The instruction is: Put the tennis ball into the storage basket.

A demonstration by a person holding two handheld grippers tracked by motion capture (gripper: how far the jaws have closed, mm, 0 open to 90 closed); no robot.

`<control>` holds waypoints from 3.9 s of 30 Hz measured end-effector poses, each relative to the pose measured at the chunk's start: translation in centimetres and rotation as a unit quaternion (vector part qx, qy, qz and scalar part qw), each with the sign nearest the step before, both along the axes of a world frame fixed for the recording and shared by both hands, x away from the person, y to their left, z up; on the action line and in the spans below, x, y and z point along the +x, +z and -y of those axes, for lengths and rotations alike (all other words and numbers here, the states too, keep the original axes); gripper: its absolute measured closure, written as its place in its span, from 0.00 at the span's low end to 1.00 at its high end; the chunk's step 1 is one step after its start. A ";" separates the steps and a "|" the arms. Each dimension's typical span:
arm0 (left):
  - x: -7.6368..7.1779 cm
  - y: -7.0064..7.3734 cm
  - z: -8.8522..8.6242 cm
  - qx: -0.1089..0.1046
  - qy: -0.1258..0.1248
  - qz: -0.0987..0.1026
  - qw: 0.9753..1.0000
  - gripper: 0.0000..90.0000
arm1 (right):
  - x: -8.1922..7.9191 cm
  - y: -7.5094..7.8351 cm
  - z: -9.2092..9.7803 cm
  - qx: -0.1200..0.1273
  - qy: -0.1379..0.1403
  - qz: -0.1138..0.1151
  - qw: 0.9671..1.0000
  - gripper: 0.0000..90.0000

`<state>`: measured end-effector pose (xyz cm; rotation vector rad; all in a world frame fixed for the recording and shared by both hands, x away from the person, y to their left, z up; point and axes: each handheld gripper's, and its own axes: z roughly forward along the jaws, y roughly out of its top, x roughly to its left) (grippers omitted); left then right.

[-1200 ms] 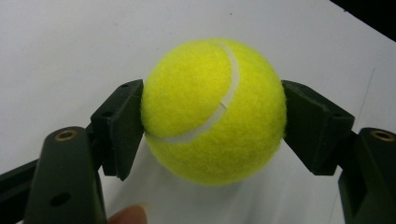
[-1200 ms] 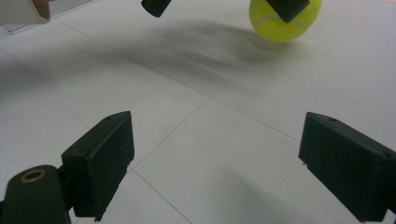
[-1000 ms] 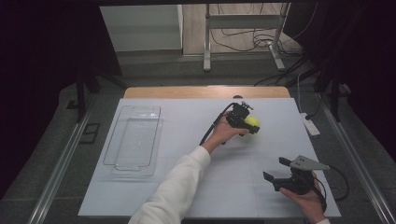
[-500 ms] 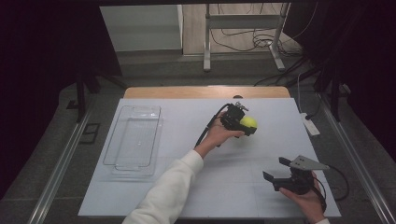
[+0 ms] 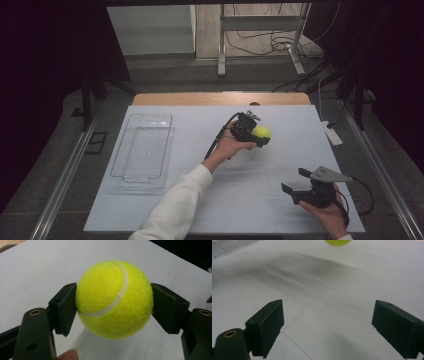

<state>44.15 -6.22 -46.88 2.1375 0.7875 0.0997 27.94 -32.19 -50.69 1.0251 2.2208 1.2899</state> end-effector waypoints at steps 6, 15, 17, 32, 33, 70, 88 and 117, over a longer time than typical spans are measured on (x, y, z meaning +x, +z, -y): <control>-0.4 0.3 -0.6 -0.005 0.001 0.007 1.000 0.31 | -0.1 0.1 -0.1 -0.001 0.000 0.002 1.000 0.12; -1.2 0.7 -1.1 -0.007 -0.002 0.017 1.000 0.31 | -0.1 0.1 -0.1 -0.002 -0.001 0.003 1.000 0.12; -1.4 0.8 -1.1 -0.009 0.000 0.019 1.000 0.31 | -0.1 0.1 -0.1 -0.002 -0.001 0.003 1.000 0.12; -2.5 1.3 -2.4 -0.025 0.001 0.026 0.999 0.31 | -0.1 0.1 -0.1 -0.004 0.000 0.002 1.000 0.12; -2.6 1.3 -2.4 -0.024 0.000 0.028 0.999 0.31 | -0.1 0.1 -0.1 -0.004 0.000 0.002 1.000 0.12; -5.0 1.7 -5.7 -0.047 0.007 0.043 0.998 0.31 | 0.0 0.0 -0.2 -0.008 -0.002 0.001 1.000 0.12; -5.8 1.5 -7.4 -0.054 0.017 0.044 0.997 0.31 | 0.0 0.0 -0.2 -0.008 -0.003 0.000 1.000 0.12; -7.0 1.2 -9.7 -0.058 0.030 0.048 0.997 0.31 | -0.1 0.1 0.0 -0.007 -0.007 0.002 1.000 0.12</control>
